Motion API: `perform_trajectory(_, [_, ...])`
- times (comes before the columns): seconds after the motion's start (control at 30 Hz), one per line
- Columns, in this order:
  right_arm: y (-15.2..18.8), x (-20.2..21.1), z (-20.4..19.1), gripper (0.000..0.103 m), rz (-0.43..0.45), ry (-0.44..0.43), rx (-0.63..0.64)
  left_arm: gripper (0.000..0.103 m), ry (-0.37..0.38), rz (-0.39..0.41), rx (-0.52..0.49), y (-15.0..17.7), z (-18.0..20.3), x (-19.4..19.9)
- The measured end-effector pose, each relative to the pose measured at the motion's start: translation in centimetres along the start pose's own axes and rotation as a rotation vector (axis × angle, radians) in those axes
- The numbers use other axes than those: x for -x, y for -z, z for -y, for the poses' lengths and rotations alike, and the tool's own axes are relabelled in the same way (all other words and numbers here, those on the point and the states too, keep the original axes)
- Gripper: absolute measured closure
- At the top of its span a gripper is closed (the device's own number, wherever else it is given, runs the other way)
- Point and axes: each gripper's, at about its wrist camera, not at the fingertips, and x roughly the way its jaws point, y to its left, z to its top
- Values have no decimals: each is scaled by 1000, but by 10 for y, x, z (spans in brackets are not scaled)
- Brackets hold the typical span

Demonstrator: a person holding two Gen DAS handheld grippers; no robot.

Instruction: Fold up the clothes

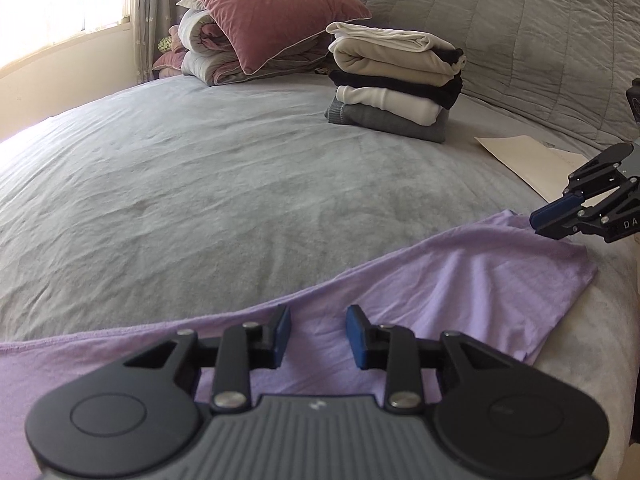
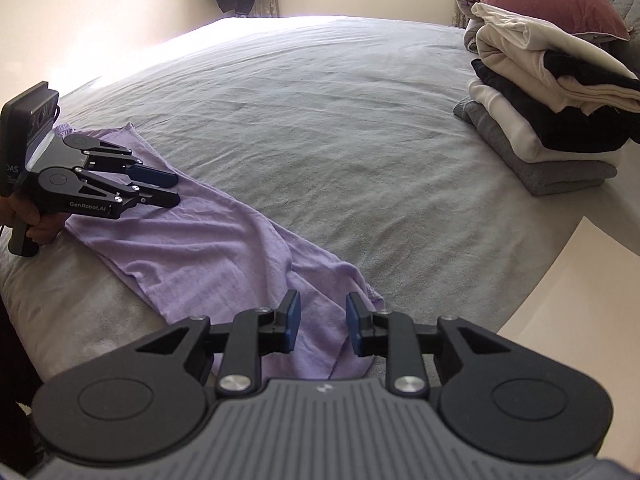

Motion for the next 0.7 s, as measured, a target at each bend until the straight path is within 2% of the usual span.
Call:
perform_trajectory(0.03, [0,-1,-2,96,-5,5,13,71,1,0,0,0,0,0])
perform_trajectory(0.07, [1,-1,-4,100,-7,10,24,71,1,0,0,0,0,0])
perform_trajectory(0.17, [2,2,-7,102,-4,30,46,71,4,-1,-1,0,-1,0])
perform_trajectory(0.4, [-4,27,1,103,92,105,13,71,-1,0,3,0,1,1])
perform_trajectory(0.5, [-9,25,4,103,104,164,16,71,-3,-1,6,-1,1,1])
perform_trajectory(0.7, [-9,1,9,103,28,197,12,71,-4,-1,6,-1,1,1])
